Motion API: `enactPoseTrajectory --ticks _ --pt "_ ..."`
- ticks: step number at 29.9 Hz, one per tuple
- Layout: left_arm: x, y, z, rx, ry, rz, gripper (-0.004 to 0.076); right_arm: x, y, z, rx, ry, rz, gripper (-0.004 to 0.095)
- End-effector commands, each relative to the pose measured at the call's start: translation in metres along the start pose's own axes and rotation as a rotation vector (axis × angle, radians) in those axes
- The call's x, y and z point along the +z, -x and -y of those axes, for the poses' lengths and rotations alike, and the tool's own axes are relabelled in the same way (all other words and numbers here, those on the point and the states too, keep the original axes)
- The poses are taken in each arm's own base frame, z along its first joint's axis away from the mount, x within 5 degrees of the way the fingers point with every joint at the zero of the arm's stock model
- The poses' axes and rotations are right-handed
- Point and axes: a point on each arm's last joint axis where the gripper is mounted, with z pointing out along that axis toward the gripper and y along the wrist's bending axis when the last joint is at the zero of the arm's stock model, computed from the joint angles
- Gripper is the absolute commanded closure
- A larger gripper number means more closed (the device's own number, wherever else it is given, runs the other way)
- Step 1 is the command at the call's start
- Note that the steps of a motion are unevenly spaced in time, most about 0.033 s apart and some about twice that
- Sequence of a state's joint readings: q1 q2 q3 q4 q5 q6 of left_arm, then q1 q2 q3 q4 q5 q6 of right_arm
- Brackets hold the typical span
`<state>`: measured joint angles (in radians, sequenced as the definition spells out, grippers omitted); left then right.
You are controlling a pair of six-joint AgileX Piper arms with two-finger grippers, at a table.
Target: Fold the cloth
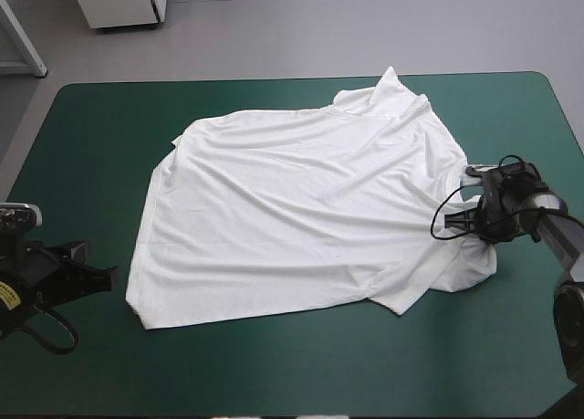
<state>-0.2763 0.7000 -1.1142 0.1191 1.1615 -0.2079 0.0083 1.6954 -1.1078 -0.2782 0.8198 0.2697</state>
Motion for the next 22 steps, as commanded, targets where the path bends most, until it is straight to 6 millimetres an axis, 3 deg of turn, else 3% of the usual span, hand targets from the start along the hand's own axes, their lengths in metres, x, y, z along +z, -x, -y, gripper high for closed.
enactPoseTrajectory --ticks 1,7,12,19,22 --pt "-0.006 0.011 0.001 -0.008 -0.015 0.084 0.0719 -0.005 0.028 0.038 0.061 -0.084 0.087 0.0927" --pt "-0.006 0.011 0.001 -0.008 -0.015 0.084 0.0719 -0.001 0.069 0.086 0.133 -0.142 0.16 0.0927" --pt "-0.006 0.011 0.001 -0.008 -0.015 0.086 0.0719 0.0 0.119 0.127 0.223 -0.188 0.288 0.0927" --pt "-0.006 0.011 0.001 -0.008 -0.015 0.086 0.0719 0.012 0.186 0.152 0.293 -0.213 0.457 0.0926" --pt "-0.006 0.011 0.001 -0.008 -0.015 0.086 0.0719 0.024 0.205 0.158 0.307 -0.241 0.491 0.0922"
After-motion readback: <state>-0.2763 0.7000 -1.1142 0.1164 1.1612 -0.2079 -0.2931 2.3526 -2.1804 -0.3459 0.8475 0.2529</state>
